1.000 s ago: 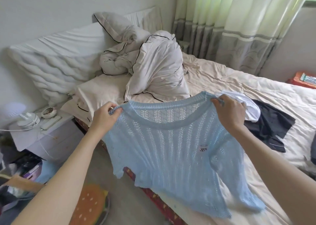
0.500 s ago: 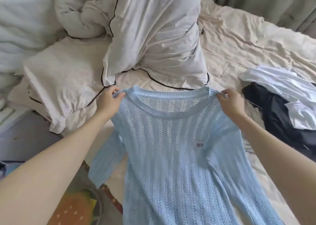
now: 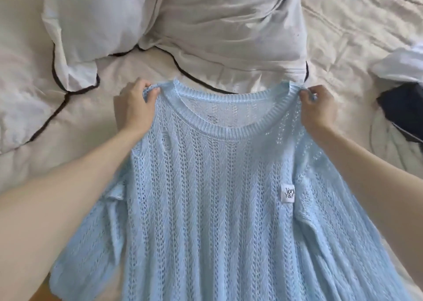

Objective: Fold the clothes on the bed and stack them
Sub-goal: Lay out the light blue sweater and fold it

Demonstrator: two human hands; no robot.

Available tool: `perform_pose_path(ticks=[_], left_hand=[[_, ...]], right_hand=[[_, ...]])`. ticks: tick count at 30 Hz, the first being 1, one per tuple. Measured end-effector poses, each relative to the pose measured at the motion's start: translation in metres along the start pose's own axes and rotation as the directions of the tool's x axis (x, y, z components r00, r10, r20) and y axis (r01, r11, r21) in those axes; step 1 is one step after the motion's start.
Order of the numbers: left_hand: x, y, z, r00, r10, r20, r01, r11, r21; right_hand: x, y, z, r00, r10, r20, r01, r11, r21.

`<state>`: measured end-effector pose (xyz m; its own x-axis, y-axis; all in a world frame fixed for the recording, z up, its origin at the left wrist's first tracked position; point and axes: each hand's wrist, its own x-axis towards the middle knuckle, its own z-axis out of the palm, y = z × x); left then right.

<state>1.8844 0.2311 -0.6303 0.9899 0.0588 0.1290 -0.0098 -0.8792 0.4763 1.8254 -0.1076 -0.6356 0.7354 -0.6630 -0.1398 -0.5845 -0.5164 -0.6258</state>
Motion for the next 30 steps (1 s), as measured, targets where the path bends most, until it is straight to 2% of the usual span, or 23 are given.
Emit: perform_pose_path(ticks=[6,9,15,18,20,23,25,30], left_hand=[[0.008,-0.016,0.059,0.998,-0.040,0.055,0.033,0.992,0.122],[0.007,-0.023,0.071,0.995,0.008,0.098,-0.029,0.977,0.213],[0.009,-0.020,0.060,0.972,0.099,0.212,-0.151,0.957,0.247],[0.000,-0.024,0.041,0.959,0.121,0.258,-0.185,0.953,0.240],[-0.013,-0.031,0.026,0.962,0.077,0.262,-0.137,0.967,0.216],[-0.048,-0.049,-0.001,0.959,-0.077,0.273,0.054,0.994,0.092],[-0.079,-0.066,-0.022,0.936,-0.175,0.305,0.150,0.983,0.102],[-0.149,-0.117,-0.067,0.874,-0.321,0.364,0.286,0.947,0.148]], right_hand=[[0.018,0.037,0.045,0.999,0.033,-0.014,-0.034,0.996,-0.082],[0.019,0.048,0.060,1.000,0.014,-0.018,-0.017,0.986,-0.167],[0.017,0.047,0.060,0.999,-0.051,0.003,0.049,0.954,-0.295],[0.004,0.042,0.049,0.991,-0.128,0.040,0.134,0.921,-0.367],[-0.016,0.041,0.041,0.975,-0.204,0.086,0.221,0.897,-0.384],[-0.067,0.038,0.034,0.933,-0.281,0.223,0.349,0.858,-0.378],[-0.114,0.038,0.031,0.891,-0.304,0.336,0.416,0.843,-0.341],[-0.227,0.036,0.034,0.767,-0.324,0.554,0.518,0.823,-0.235]])
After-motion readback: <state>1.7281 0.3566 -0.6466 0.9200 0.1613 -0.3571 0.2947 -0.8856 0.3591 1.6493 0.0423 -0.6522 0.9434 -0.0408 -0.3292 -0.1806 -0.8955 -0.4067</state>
